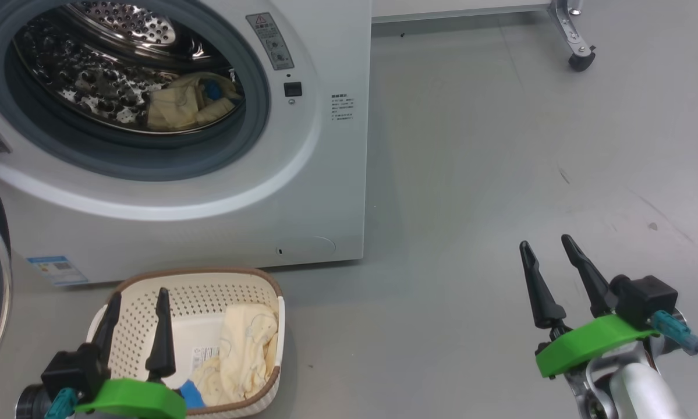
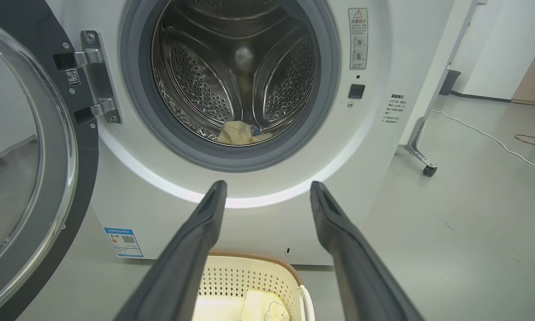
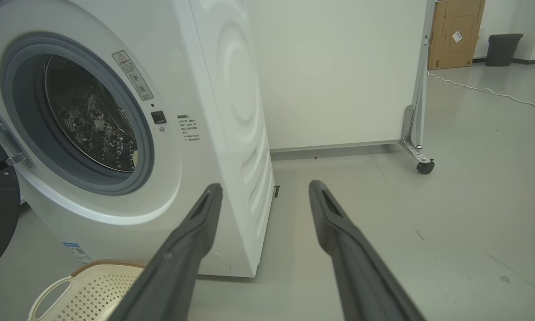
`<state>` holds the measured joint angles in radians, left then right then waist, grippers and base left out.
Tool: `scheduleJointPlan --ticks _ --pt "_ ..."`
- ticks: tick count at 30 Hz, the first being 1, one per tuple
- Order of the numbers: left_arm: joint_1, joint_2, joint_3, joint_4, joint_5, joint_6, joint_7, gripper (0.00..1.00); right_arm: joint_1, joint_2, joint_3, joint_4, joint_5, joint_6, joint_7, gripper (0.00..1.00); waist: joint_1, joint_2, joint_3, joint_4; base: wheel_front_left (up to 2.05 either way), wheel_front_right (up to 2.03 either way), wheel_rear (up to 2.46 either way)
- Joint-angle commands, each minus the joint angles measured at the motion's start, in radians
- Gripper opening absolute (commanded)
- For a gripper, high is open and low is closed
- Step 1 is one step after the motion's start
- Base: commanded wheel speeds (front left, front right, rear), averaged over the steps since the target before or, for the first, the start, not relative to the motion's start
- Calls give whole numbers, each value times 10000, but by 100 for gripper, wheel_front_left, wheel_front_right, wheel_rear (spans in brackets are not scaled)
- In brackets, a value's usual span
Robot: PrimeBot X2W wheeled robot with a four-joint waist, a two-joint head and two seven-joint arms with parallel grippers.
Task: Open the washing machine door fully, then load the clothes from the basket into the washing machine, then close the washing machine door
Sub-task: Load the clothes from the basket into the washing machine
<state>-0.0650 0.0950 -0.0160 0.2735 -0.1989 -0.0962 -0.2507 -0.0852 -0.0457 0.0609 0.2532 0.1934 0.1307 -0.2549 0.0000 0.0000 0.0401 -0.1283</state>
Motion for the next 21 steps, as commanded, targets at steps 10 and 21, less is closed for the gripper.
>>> scheduleJointPlan --ticks 10,21 --pt "-630 -10 532 -128 212 -120 -111 100 -305 -45 128 -378 -12 0 -69 100 0 0 248 -73 0 0 0" --pt "-1527 125 503 525 281 -234 -111 100 -700 -45 39 -657 -118 0 -69 100 0 0 1778 -227 0 0 0"
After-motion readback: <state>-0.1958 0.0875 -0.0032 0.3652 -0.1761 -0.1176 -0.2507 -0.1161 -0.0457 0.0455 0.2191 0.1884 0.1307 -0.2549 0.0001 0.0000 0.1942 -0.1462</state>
